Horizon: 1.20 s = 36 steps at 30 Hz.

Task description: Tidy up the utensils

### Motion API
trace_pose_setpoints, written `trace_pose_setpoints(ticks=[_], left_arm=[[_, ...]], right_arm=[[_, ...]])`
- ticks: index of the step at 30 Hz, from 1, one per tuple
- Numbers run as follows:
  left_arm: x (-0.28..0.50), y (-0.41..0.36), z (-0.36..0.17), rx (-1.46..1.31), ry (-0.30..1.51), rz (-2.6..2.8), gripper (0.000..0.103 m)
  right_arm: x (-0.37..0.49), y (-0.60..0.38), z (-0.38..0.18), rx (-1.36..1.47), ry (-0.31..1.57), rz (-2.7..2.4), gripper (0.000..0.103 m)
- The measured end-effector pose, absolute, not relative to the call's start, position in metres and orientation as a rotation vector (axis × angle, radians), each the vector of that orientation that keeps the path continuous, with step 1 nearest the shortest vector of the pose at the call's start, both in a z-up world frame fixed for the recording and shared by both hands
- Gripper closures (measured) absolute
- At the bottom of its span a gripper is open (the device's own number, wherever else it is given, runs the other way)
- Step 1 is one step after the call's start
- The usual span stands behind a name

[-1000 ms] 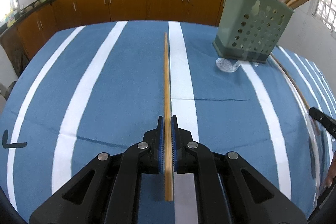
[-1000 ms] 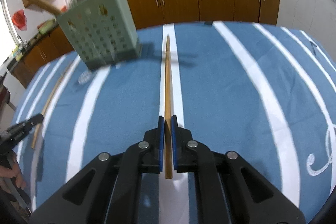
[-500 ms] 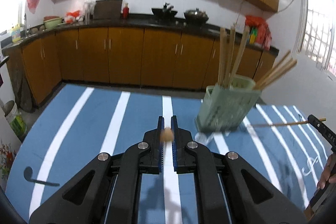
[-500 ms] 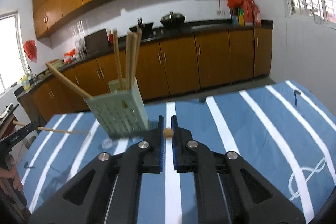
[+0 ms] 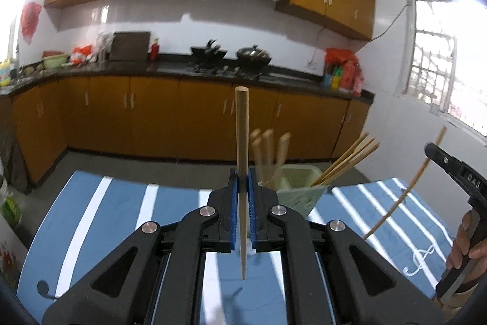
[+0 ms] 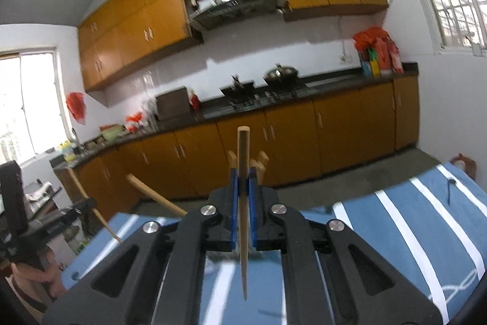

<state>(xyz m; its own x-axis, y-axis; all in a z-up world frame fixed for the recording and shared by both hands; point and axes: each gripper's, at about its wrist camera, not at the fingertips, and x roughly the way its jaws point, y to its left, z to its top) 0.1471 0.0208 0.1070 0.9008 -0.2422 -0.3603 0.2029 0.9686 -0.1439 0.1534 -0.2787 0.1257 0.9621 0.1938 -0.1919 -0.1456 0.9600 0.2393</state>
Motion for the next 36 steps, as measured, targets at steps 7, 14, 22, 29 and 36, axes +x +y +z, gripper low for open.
trace_pose_setpoints(ticks=[7, 14, 22, 29, 36], left_arm=[[0.163, -0.013, 0.153, -0.139, 0.242, -0.281, 0.096], [0.192, -0.023, 0.170, -0.170, 0.110, -0.226, 0.096], [0.224, -0.040, 0.122, -0.141, 0.184, -0.237, 0.096], [0.208, -0.025, 0.130, -0.164, 0.159, -0.193, 0.059], [0.174, 0.001, 0.152, -0.167, 0.131, -0.148, 0.047]], right_arm=[[0.166, -0.251, 0.184, 0.200, 0.016, 0.186, 0.095], [0.212, -0.242, 0.181, 0.189, -0.046, 0.144, 0.095], [0.259, -0.235, 0.133, 0.191, 0.123, 0.151, 0.094], [0.236, -0.247, 0.142, 0.182, 0.097, 0.150, 0.070], [0.179, -0.261, 0.146, 0.158, 0.069, 0.120, 0.032]])
